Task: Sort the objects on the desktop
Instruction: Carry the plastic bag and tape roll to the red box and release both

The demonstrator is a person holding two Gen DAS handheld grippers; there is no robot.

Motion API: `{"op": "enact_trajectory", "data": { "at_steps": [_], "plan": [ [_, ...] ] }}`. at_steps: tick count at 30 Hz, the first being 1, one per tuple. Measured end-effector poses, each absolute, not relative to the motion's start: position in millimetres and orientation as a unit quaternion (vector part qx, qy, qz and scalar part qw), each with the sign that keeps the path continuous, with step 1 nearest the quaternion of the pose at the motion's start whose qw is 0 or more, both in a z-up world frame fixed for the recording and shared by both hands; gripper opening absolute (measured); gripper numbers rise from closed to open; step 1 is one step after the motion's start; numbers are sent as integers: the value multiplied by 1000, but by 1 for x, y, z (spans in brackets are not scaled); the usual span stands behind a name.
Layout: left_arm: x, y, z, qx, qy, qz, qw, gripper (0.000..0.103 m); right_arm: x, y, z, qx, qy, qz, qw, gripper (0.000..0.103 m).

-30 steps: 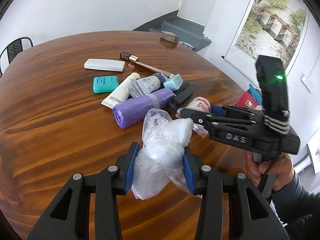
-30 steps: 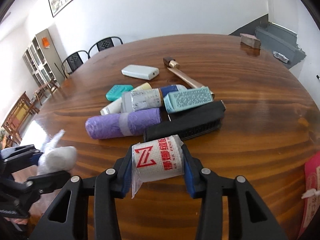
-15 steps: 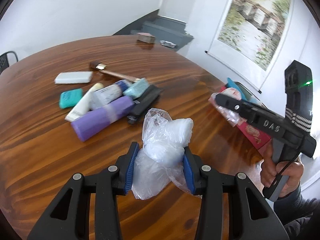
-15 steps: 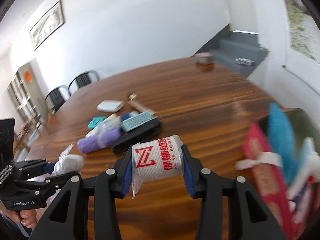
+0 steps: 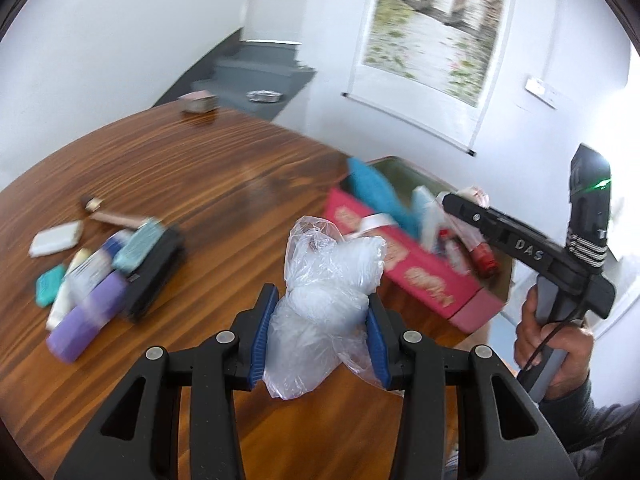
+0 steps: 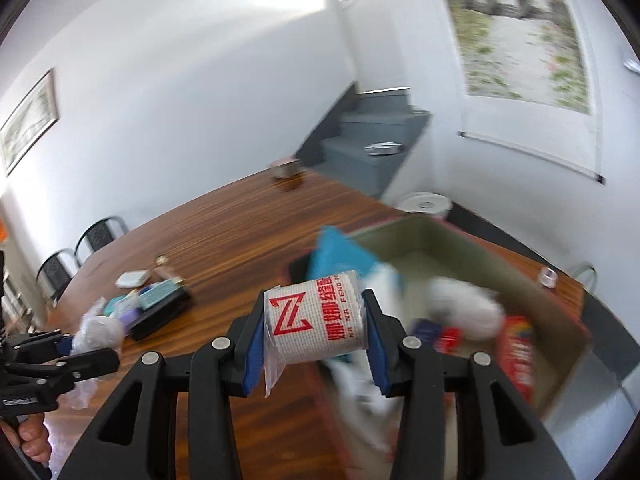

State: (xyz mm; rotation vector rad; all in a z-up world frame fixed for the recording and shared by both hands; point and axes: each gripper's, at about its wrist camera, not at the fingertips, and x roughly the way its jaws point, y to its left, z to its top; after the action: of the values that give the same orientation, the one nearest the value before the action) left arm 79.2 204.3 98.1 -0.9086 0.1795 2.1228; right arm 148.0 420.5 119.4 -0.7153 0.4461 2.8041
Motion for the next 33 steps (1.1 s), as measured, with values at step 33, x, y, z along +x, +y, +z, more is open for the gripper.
{"op": "enact_trajectory", "data": {
  "at_steps": [33],
  "plan": [
    [58,388,111,-345,100,797,485,59,175,479,103,-223,179,939,189,79]
  ]
}}
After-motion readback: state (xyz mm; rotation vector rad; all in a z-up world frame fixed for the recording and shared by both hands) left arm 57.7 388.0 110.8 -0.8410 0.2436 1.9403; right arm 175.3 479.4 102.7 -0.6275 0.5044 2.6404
